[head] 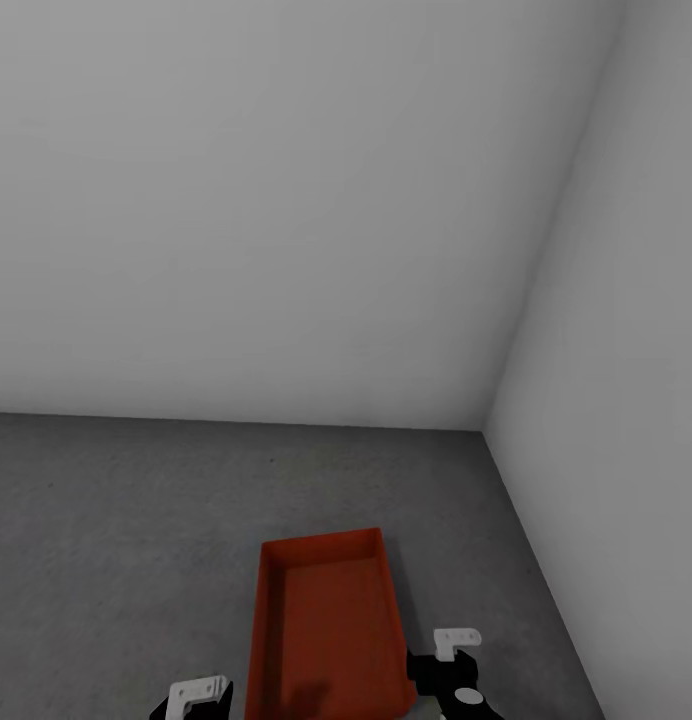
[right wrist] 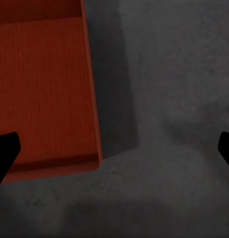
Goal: Move the two storage containers from the living room to the garage. In the garage, place one container on the floor and stack the other container on top of it (either order is fine).
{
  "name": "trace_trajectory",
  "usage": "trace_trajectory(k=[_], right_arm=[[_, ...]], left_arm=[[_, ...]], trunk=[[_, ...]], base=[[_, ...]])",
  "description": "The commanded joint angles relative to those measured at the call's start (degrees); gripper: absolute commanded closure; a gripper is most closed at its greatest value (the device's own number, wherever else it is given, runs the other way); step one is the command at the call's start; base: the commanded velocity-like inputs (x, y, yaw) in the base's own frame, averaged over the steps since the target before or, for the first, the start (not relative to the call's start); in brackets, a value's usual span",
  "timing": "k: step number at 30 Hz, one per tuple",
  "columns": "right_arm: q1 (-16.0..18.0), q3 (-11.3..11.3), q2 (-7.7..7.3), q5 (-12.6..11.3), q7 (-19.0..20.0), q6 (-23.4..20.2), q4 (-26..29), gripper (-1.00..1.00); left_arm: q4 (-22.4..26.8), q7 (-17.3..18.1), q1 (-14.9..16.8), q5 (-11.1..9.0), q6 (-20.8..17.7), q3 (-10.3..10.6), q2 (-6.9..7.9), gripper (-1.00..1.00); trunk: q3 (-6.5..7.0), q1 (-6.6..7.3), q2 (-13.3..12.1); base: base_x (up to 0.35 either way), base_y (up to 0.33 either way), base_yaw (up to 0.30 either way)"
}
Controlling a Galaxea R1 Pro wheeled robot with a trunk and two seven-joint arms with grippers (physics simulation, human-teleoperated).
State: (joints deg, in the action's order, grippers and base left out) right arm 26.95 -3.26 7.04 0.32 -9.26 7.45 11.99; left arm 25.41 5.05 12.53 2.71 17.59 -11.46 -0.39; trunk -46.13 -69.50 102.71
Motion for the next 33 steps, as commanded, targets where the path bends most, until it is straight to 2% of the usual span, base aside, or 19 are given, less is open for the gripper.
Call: trace_trajectory(k=[1,33], right_arm=[[0.0,-0.3,0.0,0.0,-0.4,0.1,-0.1,-1.0],[0.0,-0.3,0.0,0.0,-0.4,0.1,0.0,-1.0]], left_arm=[[0.0,0.5,0.0,0.3,0.2,-0.5,-0.04,-1.0],[0.0,0.5,0.0,0.3,0.2,-0.5,-0.04,-1.0]], trunk=[[-0.04,0.01,0.0],[-0.04,0.01,0.0]], base=[[0.0,0.0,0.0],[0.0,0.0,0.0]])
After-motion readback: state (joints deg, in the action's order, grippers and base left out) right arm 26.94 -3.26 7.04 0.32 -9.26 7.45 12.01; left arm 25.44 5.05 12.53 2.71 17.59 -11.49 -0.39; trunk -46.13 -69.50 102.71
